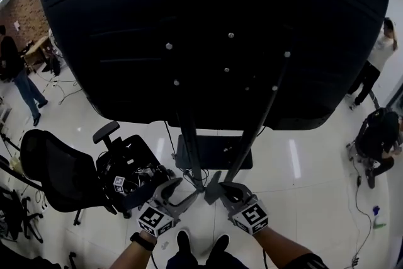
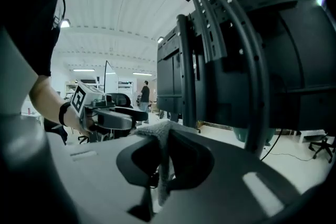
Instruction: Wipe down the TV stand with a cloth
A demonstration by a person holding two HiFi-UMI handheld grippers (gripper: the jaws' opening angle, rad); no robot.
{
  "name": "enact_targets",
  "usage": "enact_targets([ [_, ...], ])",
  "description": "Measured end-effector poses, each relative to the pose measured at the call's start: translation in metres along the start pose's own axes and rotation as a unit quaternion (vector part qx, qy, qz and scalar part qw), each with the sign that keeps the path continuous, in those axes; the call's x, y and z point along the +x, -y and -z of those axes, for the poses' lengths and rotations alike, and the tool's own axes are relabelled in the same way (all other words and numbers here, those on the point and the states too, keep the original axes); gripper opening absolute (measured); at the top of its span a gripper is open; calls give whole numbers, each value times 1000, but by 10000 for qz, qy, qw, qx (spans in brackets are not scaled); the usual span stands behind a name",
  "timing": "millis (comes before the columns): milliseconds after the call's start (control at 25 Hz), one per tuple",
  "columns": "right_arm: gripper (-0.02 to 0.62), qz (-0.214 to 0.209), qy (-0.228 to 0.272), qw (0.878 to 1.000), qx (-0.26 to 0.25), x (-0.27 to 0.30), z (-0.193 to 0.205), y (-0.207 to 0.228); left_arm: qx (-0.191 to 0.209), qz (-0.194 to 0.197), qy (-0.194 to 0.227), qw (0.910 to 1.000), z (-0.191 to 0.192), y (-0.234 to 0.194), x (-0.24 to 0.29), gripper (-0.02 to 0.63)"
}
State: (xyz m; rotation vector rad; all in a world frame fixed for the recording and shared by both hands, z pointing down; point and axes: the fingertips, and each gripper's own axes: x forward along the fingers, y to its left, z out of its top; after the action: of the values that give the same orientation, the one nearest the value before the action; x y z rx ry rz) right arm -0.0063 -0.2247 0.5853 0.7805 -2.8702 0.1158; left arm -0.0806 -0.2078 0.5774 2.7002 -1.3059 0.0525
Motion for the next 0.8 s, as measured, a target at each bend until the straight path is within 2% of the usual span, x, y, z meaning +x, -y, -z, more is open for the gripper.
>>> enact_targets([
  [120,11,-16,68,10000,-44,-41,-13,-6,-33,-80,291,9995,-32,24,-16,307],
  [280,11,-154,-130,9998,-27,-86,-5,-22,168,-81,378,9991,-55,64,-39,307],
  [480,11,57,-62,9998,165,-131,-2,-56,81,20,320,9995,-52,107,-74,304],
  [800,11,526,412,9965,505,-171,-16,-139,340,397,409,9978,-36,165,-157,304],
])
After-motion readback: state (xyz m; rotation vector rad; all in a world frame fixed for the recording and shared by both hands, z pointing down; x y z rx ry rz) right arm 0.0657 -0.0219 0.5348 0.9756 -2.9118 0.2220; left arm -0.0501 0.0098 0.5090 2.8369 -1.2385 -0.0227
